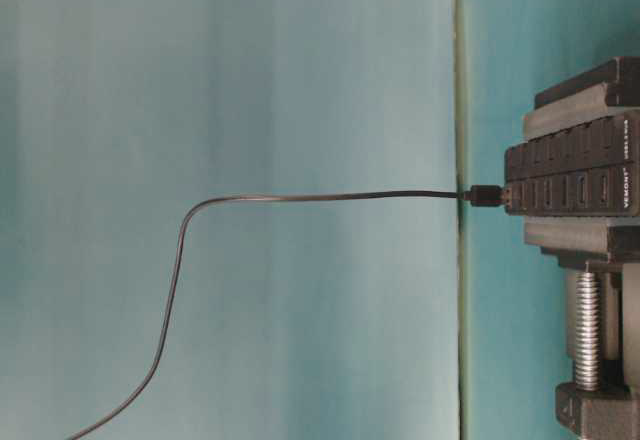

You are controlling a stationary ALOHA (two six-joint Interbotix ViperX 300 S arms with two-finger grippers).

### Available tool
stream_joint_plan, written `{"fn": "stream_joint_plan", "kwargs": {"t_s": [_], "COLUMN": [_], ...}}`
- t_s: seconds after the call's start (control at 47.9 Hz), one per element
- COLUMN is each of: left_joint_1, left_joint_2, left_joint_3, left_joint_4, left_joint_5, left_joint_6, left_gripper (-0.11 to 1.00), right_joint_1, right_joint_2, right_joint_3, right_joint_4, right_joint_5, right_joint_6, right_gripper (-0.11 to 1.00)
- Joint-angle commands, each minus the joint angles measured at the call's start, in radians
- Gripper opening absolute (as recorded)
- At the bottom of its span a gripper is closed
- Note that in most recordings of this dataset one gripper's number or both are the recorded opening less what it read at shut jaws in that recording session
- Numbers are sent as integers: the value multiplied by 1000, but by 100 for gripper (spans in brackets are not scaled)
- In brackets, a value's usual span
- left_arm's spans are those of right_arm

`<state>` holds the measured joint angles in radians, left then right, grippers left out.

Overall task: Insert the USB into the second port from the front of the fixed hub.
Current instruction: 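Move the right gripper toward the black USB hub in the vise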

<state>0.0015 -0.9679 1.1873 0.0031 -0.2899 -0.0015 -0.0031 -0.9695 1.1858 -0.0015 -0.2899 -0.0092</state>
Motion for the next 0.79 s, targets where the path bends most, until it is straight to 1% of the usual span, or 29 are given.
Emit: {"fn": "stream_joint_plan", "kwargs": {"t_s": [0.0,0.042,0.084,0.125,0.209,0.313,0.439,0.606,0.773], "left_joint_1": [-2,0,0,0,2,6,18,29,32], "left_joint_2": [2,-2,-9,-15,-23,-18,0,12,14], "left_joint_3": [3,8,11,12,11,9,0,-15,-26], "left_joint_4": [6,6,6,6,6,6,6,6,6], "left_joint_5": [-17,-17,-17,-15,-11,-2,14,58,106], "left_joint_6": [-5,-3,-3,-3,-2,-3,-5,-28,-31], "left_gripper": [13,12,5,1,0,0,0,0,0], "right_joint_1": [0,0,0,0,0,-2,-2,-21,-63], "right_joint_2": [14,12,12,11,11,12,11,18,31], "right_joint_3": [-3,3,9,11,11,11,9,-8,-52], "right_joint_4": [6,18,32,41,43,38,35,35,31], "right_joint_5": [-6,-2,6,15,40,71,106,166,308], "right_joint_6": [18,25,41,64,121,170,173,173,172], "right_gripper": [16,15,11,7,4,4,4,4,4]}}
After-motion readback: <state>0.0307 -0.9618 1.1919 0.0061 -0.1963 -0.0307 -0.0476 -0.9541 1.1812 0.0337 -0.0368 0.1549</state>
